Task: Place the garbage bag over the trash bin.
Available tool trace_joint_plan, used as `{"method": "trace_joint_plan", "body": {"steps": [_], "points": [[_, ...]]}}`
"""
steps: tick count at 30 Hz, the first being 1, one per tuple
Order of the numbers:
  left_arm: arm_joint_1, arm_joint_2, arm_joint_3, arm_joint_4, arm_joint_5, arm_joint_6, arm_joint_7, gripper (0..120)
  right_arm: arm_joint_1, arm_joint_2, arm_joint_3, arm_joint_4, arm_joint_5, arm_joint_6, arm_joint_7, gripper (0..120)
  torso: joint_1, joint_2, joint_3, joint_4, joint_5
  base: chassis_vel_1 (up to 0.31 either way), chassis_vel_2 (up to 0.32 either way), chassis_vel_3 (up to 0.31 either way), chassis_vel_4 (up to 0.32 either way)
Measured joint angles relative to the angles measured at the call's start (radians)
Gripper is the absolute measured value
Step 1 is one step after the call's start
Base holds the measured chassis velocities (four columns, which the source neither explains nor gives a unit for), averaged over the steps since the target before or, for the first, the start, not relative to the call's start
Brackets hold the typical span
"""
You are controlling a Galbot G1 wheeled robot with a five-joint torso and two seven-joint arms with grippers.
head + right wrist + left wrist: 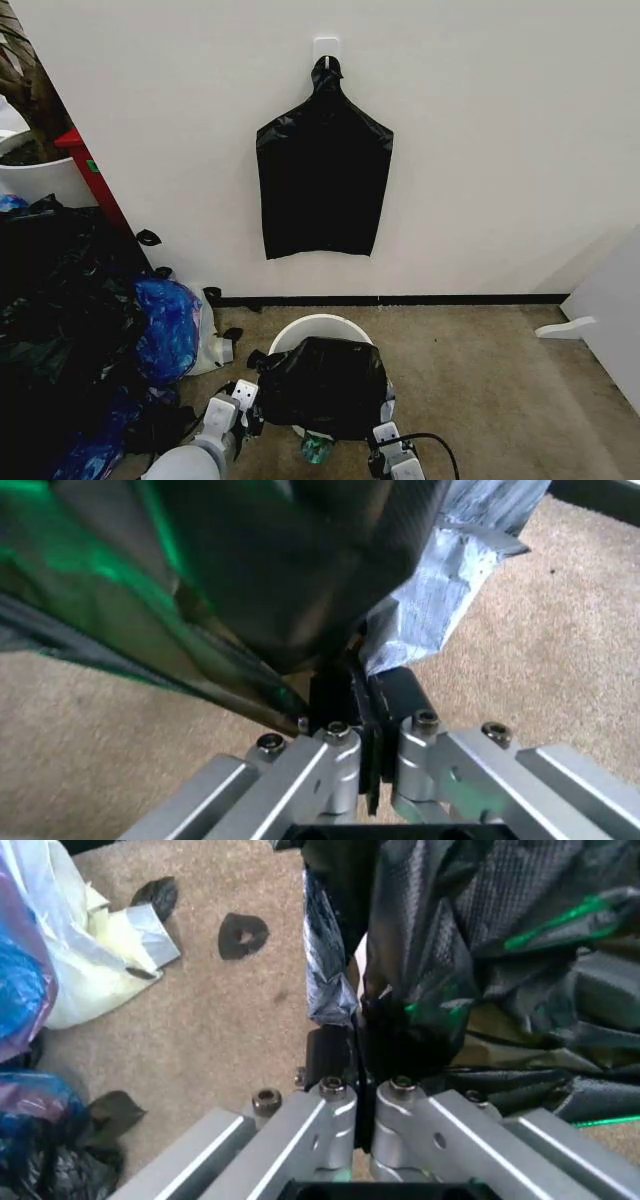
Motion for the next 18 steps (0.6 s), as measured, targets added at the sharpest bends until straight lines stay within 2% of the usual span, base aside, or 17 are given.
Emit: {"method": "trace_joint_plan", "body": {"steps": [6,9,12,13,16,17,18], "points": [[-0.002,-0.032,0.0,0.04,0.012,-0.015,-0.014,0,0.014,0.013,0.003,-0.049,-0.017,0.039,-0.035,0,0.0,0.0,0.0,-0.0001,0.0002,0.0,0.0,0.0,0.0],[0.003,-0.044,-0.002,0.051,0.012,-0.016,-0.026,0,0.018,0.015,0.009,-0.051,0.021,0.058,-0.055,0,0.0,0.0,0.0,-0.0002,0.0001,0.0,0.0,0.0,0.0],[0.008,-0.046,-0.005,0.049,0.011,-0.016,-0.031,1,0.019,0.016,0.012,-0.051,0.024,0.071,-0.064,8,0.0,0.0,0.0,-0.0001,0.0004,0.0,0.0,0.0,0.0],[0.01,-0.047,-0.006,0.047,0.011,-0.016,-0.032,10,0.019,0.016,0.012,-0.051,0.021,0.079,-0.069,16,0.0,0.0,0.0,-0.0001,0.0003,0.0,0.0,0.0,0.0],[0.014,-0.047,-0.011,0.04,0.009,-0.016,-0.034,13,0.018,0.014,0.014,-0.051,0.013,0.089,-0.078,19,0.0,0.0,0.0,-0.0001,0.0004,0.0,0.0,0.0,0.0],[0.018,-0.046,-0.016,0.031,0.008,-0.015,-0.037,22,0.015,0.011,0.015,-0.048,0.008,0.094,-0.082,29,0.0,0.0,0.0,-0.0001,0.0006,0.0,0.0,0.0,0.0],[0.023,-0.045,-0.022,0.023,0.008,-0.012,-0.04,26,0.012,0.008,0.016,-0.043,0.006,0.095,-0.084,32,0.0,0.0,0.0,-0.0001,0.0007,0.0,0.0,0.0,0.0]]}}
